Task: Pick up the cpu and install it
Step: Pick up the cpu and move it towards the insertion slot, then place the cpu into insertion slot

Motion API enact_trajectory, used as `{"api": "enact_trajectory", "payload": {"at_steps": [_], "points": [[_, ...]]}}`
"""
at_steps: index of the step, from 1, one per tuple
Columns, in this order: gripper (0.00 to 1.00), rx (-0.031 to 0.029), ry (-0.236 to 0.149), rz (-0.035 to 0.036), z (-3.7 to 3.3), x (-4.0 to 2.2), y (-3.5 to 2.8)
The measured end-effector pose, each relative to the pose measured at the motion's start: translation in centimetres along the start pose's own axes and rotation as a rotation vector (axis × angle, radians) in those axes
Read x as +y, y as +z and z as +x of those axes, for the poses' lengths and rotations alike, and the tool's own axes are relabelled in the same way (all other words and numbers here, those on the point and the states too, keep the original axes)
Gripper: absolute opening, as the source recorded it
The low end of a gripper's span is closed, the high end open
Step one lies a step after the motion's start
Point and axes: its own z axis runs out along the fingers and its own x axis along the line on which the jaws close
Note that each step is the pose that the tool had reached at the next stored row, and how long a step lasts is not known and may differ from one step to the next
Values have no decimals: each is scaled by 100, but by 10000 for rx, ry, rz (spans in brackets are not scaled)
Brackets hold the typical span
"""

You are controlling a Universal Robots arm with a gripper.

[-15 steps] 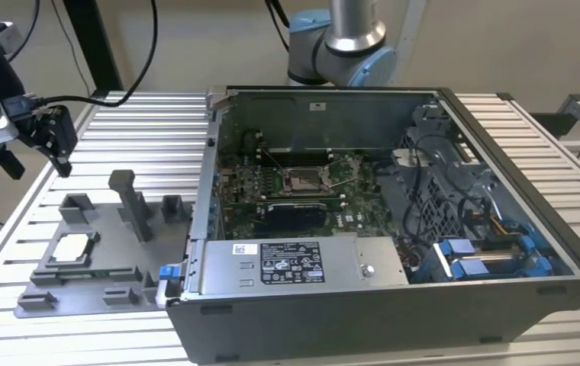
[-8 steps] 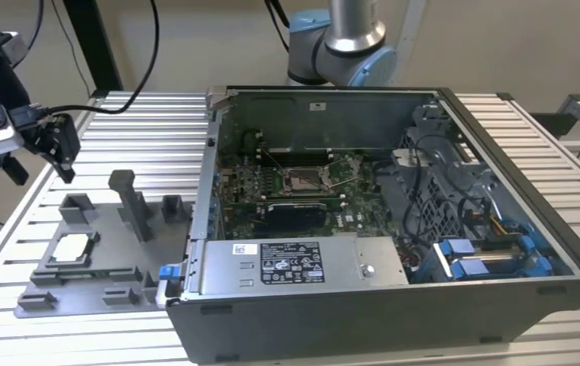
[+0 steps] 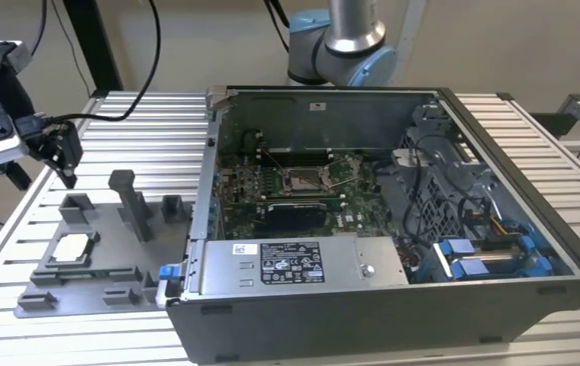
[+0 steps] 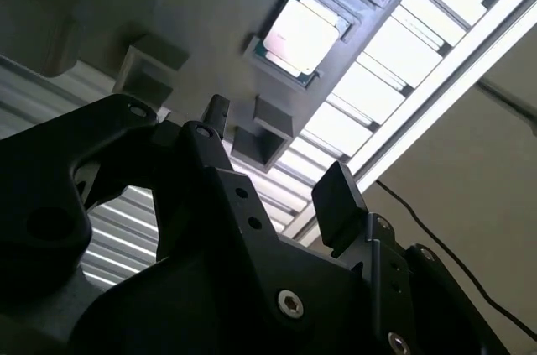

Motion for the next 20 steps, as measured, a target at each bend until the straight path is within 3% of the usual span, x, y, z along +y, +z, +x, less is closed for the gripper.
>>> {"api": "enact_trajectory", "payload": {"at_steps": [10, 20], "points": [[100, -5, -1, -1, 5, -1, 25], [100, -2, 11, 0, 9, -13, 190]]}}
